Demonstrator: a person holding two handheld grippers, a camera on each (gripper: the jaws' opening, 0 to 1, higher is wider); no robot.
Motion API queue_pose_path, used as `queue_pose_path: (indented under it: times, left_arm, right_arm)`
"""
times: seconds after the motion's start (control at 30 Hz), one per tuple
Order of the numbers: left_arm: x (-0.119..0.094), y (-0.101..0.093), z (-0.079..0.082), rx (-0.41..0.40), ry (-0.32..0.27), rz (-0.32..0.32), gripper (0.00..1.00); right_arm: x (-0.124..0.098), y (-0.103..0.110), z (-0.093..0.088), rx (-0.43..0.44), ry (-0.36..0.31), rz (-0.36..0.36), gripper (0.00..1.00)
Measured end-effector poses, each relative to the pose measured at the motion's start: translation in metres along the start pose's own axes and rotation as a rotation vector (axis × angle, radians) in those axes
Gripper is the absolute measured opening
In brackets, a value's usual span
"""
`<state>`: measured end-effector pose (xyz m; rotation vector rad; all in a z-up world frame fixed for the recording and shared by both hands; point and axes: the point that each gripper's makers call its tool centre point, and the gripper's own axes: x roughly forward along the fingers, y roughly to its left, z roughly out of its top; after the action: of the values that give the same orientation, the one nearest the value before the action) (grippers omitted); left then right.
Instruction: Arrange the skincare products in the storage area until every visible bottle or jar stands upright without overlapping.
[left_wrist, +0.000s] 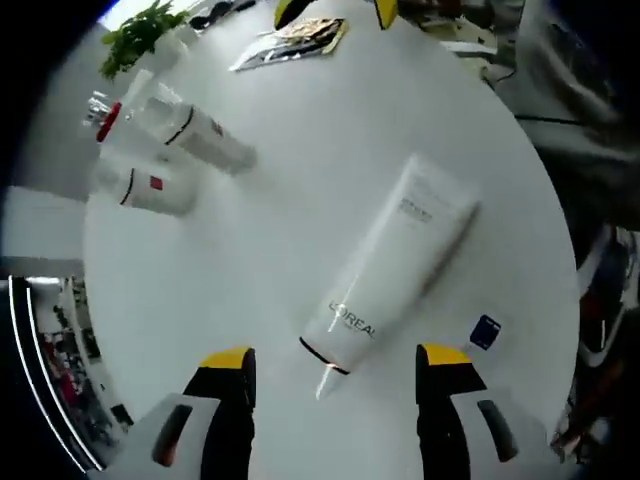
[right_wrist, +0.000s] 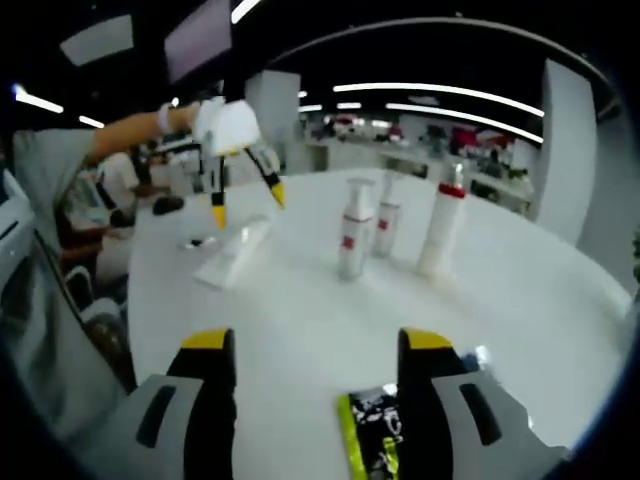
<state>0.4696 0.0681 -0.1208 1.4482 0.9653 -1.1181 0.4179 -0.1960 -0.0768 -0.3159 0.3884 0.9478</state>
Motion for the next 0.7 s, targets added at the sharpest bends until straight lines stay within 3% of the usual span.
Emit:
queue_pose_path:
  times: [0.1,0.23,0.37,0.57,0.7]
  left_arm:
    - [0.006,-0.001,0.01,0.029,-0.013,-0.017,0.55]
    - [0.009,-0.006,0.02,0.064,-0.032,-0.039,0.55]
    - [0.016,-0.001,0.005,0.14,0.061,-0.006,0.49]
    - [0.016,-0.011,0.007,0.147,0.039,-0.065,0.43]
    - [0.016,-0.021,0.006,0.216,0.073,-0.138,0.38]
  right_arm:
    - [-0.003,-0.001,0.002,-0.001,-0.01,-0.009,0.64]
    - [-0.006,-0.005,0.002,0.009,-0.018,-0.016,0.63]
    - [-0.005,-0.004,-0.001,0.007,-0.007,-0.012,0.62]
    - [-0.004,0.0,-0.002,-0.009,-0.006,-0.014,0.61]
    - [-0.002,0.003,-0.001,-0.017,-0.017,-0.01,0.6]
